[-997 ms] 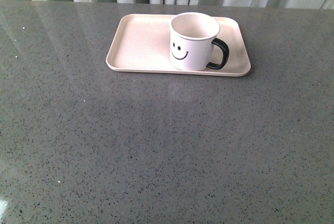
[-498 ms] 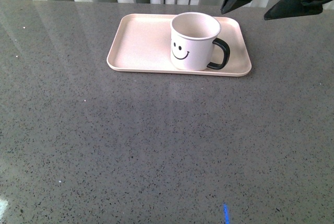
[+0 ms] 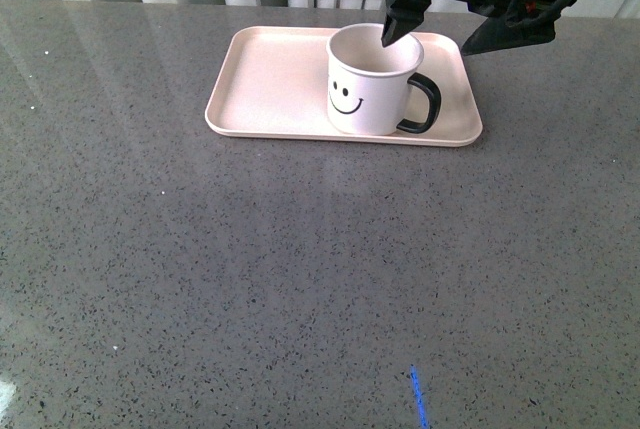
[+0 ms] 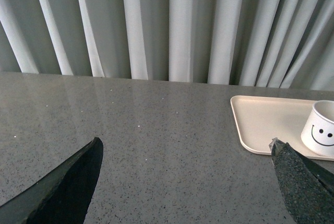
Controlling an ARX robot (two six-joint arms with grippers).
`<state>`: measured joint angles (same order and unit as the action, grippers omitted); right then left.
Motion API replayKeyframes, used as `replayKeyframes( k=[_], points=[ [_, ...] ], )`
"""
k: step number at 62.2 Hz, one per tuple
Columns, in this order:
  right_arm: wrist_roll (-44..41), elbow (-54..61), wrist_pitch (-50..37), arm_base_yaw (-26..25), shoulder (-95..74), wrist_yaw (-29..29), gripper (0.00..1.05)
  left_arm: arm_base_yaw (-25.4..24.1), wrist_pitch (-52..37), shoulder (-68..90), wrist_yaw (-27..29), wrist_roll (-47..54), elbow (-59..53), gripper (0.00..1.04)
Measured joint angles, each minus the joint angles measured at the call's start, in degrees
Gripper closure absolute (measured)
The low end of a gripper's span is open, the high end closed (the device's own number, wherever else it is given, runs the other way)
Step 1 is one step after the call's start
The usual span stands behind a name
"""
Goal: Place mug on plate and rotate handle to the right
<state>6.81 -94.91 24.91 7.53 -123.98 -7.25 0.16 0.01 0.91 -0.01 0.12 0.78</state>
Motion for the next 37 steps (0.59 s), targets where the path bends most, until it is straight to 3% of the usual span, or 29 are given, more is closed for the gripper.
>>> replayKeyframes(
  k=[37],
  points=[
    [0.3,-3.9,1.3,0.2,-4.8,1.7,0.09,0.0,0.0,0.0,0.0,0.0,0.0,0.09]
  ],
)
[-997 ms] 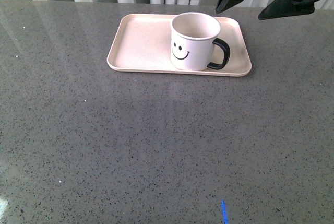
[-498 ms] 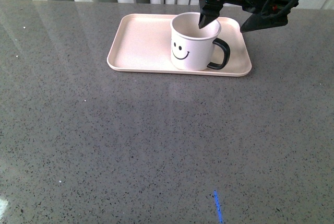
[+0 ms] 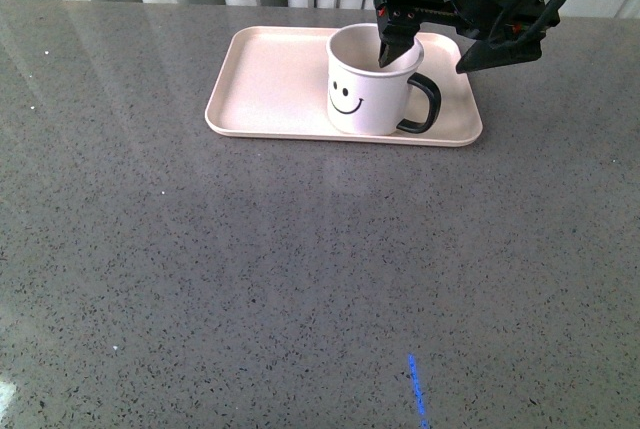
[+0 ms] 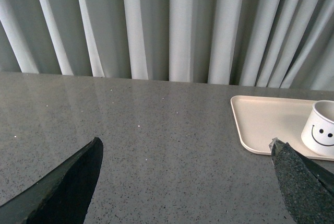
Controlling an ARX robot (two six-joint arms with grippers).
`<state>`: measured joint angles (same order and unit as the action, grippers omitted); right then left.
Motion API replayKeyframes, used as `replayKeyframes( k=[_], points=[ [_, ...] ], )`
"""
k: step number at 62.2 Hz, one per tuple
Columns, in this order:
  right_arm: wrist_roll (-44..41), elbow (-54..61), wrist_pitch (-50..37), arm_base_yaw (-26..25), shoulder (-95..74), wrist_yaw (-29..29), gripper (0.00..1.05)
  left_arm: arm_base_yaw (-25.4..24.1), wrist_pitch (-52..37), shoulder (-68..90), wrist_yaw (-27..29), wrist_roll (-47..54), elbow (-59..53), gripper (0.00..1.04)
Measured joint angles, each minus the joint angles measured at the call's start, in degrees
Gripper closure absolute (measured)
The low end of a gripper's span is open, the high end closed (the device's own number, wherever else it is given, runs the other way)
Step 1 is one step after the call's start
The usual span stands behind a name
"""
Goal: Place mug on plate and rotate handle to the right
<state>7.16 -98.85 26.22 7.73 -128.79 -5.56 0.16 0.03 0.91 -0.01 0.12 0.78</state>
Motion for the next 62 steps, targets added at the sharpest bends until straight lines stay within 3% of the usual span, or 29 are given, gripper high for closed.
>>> replayKeyframes(
  k=[22,28,36,62],
  points=[
    [0.6,-5.9,3.1,1.2,-3.0,1.8,0.09,0.0,0.0,0.0,0.0,0.0,0.0,0.09],
    [0.8,-6.8,4.0,1.6,-3.9,1.9,0.14,0.0,0.0,0.0,0.0,0.0,0.0,0.09],
    [0.9,-8.0,4.7,1.9,-4.9,3.0,0.27,0.0,0.0,0.0,0.0,0.0,0.0,0.09],
    [1.8,-10.8,7.5,2.1,-6.6,3.7,0.89,0.0,0.0,0.0,0.0,0.0,0.0,0.09]
  ],
)
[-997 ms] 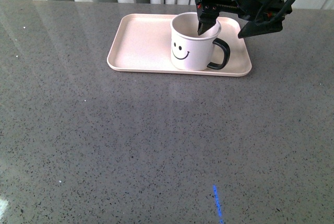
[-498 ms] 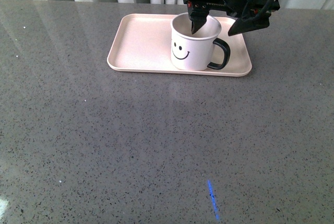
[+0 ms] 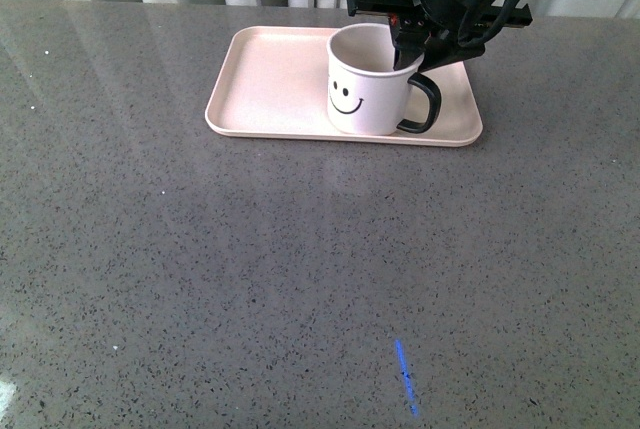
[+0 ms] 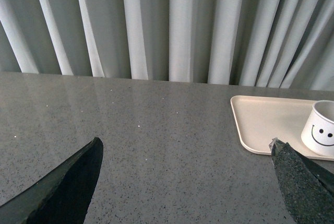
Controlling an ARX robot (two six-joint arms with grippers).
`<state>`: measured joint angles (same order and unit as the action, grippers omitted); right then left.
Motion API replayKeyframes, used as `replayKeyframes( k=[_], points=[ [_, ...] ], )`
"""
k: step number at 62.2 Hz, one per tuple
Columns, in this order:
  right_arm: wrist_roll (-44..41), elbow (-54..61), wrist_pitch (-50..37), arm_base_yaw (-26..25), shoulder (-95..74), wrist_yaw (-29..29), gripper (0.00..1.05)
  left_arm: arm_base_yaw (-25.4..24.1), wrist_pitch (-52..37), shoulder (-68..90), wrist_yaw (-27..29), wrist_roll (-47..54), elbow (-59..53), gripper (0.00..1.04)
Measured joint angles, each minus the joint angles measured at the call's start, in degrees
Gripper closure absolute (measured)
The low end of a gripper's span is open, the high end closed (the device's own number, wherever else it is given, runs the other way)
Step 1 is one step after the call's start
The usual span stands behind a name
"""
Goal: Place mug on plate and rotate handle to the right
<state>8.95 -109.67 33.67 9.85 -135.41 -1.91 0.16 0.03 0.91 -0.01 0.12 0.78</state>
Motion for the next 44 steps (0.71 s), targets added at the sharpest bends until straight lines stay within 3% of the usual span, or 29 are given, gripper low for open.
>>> replayKeyframes(
  k=[7,21,30,44],
  points=[
    [0.1,-1.6,0.5,0.0,-0.2,0.2,1.04,0.0,0.0,0.0,0.0,0.0,0.0,0.09],
    [-6.4,-9.9,6.3,-1.2,-0.3,-1.6,1.03,0.0,0.0,0.0,0.0,0.0,0.0,0.09],
    [-18.9,-13.3,10.8,-3.0,-0.8,-7.1,1.03,0.0,0.0,0.0,0.0,0.0,0.0,0.09],
    [-32.1,-18.3,15.5,-4.2,-4.0,-9.5,1.03,0.0,0.0,0.0,0.0,0.0,0.0,0.09]
  ],
)
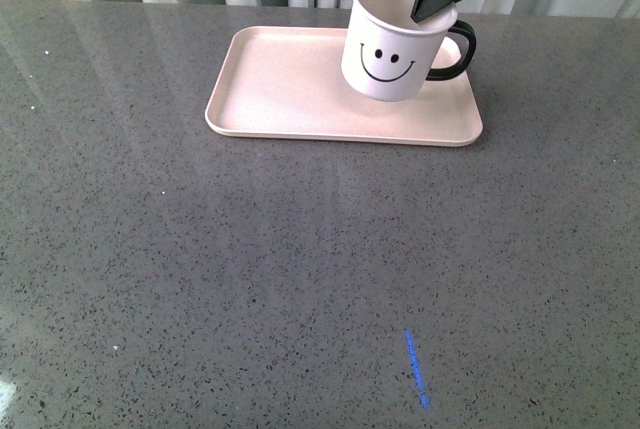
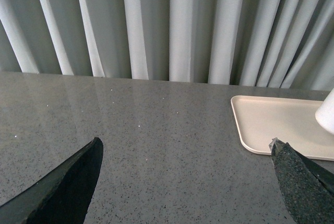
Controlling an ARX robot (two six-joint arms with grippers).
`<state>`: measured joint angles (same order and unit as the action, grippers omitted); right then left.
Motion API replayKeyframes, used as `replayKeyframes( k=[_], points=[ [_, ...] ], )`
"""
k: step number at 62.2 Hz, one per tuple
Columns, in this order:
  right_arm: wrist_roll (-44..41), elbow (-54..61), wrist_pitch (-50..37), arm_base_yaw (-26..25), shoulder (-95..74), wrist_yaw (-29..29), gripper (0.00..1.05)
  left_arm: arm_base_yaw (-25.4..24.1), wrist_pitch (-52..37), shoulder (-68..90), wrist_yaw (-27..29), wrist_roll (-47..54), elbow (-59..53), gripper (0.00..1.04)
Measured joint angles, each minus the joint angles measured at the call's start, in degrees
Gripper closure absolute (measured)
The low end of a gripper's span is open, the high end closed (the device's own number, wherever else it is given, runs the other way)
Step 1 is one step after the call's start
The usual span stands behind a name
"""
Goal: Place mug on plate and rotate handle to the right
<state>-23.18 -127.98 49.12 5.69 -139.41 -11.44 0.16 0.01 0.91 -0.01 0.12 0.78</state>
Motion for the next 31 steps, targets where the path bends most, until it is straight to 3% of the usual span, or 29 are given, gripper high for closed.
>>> replayKeyframes(
  k=[17,31],
  points=[
    [-9.3,-8.0,3.8,-0.1,-4.8,-2.7,1.03,0.0,0.0,0.0,0.0,0.0,0.0,0.09],
    [-11.5,-11.8,6.2,0.5,-8.2,-2.4,1.03,0.0,0.0,0.0,0.0,0.0,0.0,0.09]
  ],
)
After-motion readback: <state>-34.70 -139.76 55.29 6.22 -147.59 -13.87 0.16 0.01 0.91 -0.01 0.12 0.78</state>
